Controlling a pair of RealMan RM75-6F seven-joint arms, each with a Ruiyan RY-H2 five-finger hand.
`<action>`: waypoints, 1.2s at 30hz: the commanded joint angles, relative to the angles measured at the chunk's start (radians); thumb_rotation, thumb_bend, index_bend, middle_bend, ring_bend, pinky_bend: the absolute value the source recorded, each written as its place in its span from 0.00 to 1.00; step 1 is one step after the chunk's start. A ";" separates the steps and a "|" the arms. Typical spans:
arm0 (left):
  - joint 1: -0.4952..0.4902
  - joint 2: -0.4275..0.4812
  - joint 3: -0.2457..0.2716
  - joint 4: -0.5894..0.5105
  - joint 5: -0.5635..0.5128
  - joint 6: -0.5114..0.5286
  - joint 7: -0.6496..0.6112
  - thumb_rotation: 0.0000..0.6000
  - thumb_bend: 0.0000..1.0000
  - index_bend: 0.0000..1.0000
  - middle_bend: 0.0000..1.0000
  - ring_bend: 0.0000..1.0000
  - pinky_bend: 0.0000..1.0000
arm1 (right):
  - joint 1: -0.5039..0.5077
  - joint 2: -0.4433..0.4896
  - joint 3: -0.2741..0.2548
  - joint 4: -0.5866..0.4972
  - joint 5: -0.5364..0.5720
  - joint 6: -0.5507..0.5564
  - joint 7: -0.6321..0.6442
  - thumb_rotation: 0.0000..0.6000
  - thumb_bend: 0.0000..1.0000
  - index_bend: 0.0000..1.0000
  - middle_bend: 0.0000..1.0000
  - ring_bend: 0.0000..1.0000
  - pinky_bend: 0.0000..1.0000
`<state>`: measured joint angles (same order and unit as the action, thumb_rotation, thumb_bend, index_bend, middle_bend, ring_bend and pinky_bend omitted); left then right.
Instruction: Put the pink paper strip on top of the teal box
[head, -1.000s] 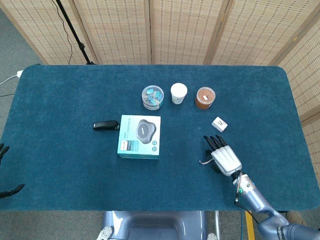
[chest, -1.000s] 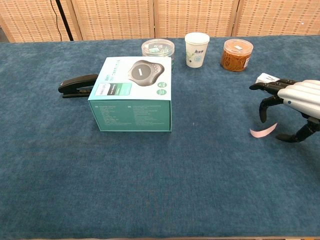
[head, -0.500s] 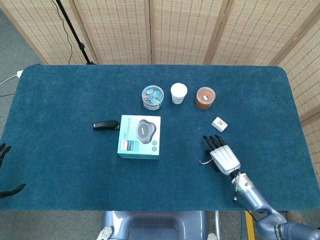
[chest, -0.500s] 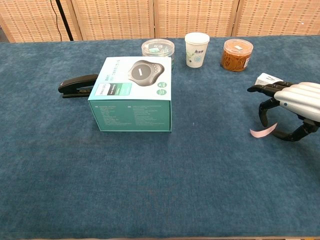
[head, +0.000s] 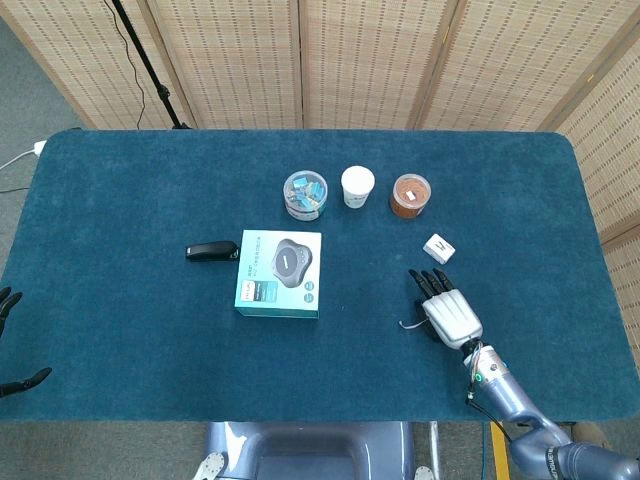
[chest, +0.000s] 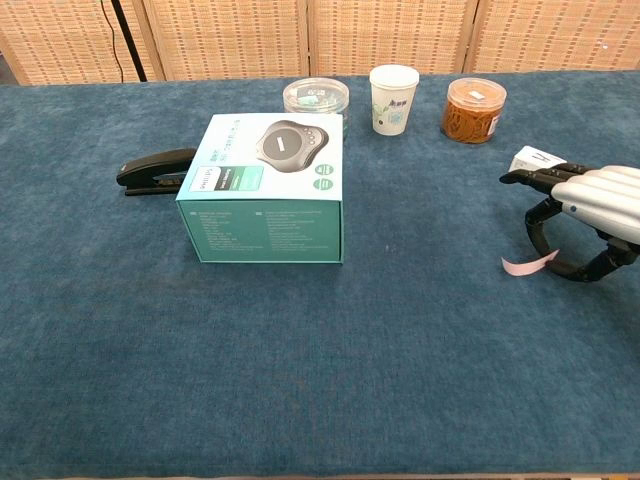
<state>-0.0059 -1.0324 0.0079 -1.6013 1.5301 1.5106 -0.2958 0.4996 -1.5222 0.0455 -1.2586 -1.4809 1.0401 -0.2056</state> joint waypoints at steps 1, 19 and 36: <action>0.000 0.000 0.000 -0.001 0.000 -0.001 0.002 1.00 0.00 0.00 0.00 0.00 0.00 | 0.001 -0.002 -0.001 0.004 0.003 0.000 0.002 1.00 0.49 0.57 0.00 0.00 0.00; 0.004 0.004 0.003 0.001 0.007 0.008 -0.013 1.00 0.00 0.00 0.00 0.00 0.00 | -0.008 0.129 0.071 -0.218 -0.076 0.205 -0.074 1.00 0.57 0.61 0.00 0.00 0.00; 0.008 0.018 0.009 0.015 0.022 0.016 -0.067 1.00 0.00 0.00 0.00 0.00 0.00 | 0.200 -0.018 0.246 -0.257 -0.064 0.172 -0.439 1.00 0.64 0.61 0.00 0.00 0.00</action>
<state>0.0033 -1.0154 0.0168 -1.5873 1.5515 1.5284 -0.3607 0.6461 -1.4683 0.2644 -1.5523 -1.5474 1.2323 -0.5759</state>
